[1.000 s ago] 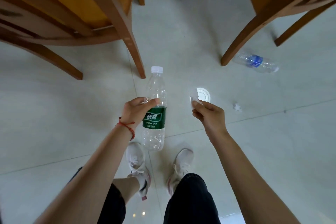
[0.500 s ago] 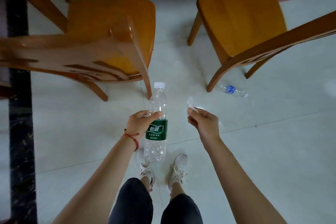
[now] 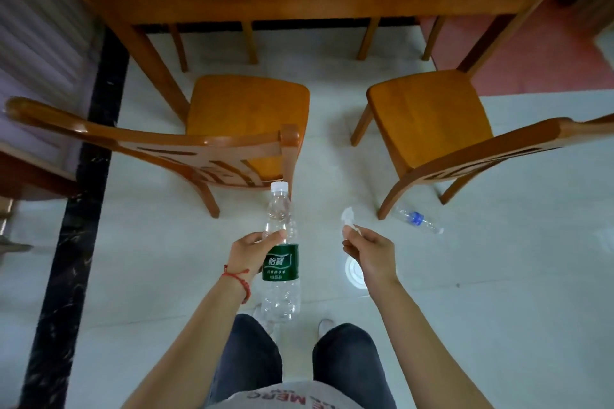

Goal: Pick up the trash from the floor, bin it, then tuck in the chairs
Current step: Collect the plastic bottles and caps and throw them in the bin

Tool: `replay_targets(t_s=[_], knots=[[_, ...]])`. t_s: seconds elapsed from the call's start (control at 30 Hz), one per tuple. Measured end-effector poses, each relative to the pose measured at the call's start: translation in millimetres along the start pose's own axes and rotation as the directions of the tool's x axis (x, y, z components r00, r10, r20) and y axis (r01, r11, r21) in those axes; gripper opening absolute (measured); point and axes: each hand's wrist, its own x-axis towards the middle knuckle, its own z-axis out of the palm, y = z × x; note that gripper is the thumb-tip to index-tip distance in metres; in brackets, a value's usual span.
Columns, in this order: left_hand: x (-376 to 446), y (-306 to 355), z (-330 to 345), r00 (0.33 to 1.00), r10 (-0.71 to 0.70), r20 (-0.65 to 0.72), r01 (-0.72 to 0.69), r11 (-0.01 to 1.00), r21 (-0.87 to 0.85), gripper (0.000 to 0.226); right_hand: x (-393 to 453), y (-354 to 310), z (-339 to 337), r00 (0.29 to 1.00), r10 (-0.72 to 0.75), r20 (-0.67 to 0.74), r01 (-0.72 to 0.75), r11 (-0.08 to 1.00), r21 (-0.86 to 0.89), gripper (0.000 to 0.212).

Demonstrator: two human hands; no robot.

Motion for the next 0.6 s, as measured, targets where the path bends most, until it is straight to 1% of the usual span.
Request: replay_targets(t_s=[0.07, 0.23, 0.3, 0.33, 0.37, 0.43, 0.47, 0.6], knots=[[-10.6, -2.6, -5.1, 0.999, 0.008, -0.034, -0.010, 0.998, -0.056, 0.031, -4.0, -2.8, -0.4, 0.999, -0.006, 0.032, 0.007, 1.000, -0.019, 0.006], [-33.1, -17.6, -15.2, 0.989, -0.003, -0.150, -0.024, 0.984, -0.176, 0.047, -9.2, -4.4, 0.1, 0.987, -0.012, 0.163, 0.033, 0.991, -0.129, 0.007], [-44.0, -27.5, -17.5, 0.980, -0.019, -0.197, -0.029, 0.971, -0.238, 0.048, -11.9, -4.5, 2.2, 0.974, -0.010, 0.227, 0.053, 0.981, -0.186, 0.004], [-50.5, -32.8, -18.1, 0.975, -0.028, -0.222, -0.036, 0.960, -0.277, 0.046, -13.6, -4.9, 4.1, 0.966, -0.003, 0.259, 0.061, 0.975, -0.214, 0.003], [-57.9, -37.8, -18.3, 0.968, -0.035, -0.247, -0.048, 0.946, -0.321, 0.042, -14.7, -4.4, 6.3, 0.956, -0.002, 0.292, 0.078, 0.966, -0.247, 0.007], [-73.0, -49.1, -19.7, 0.953, -0.056, -0.299, -0.072, 0.914, -0.399, 0.030, -18.6, -2.8, 11.7, 0.934, 0.005, 0.356, 0.113, 0.944, -0.310, 0.015], [-81.1, -55.1, -21.5, 0.943, -0.070, -0.324, -0.082, 0.897, -0.434, 0.025, -22.2, -1.8, 15.2, 0.922, 0.009, 0.387, 0.129, 0.935, -0.330, 0.015], [-114.4, -82.5, -36.0, 0.901, -0.119, -0.416, -0.145, 0.823, -0.550, 0.015, -41.9, 8.9, 33.7, 0.863, 0.039, 0.503, 0.194, 0.896, -0.401, 0.008]])
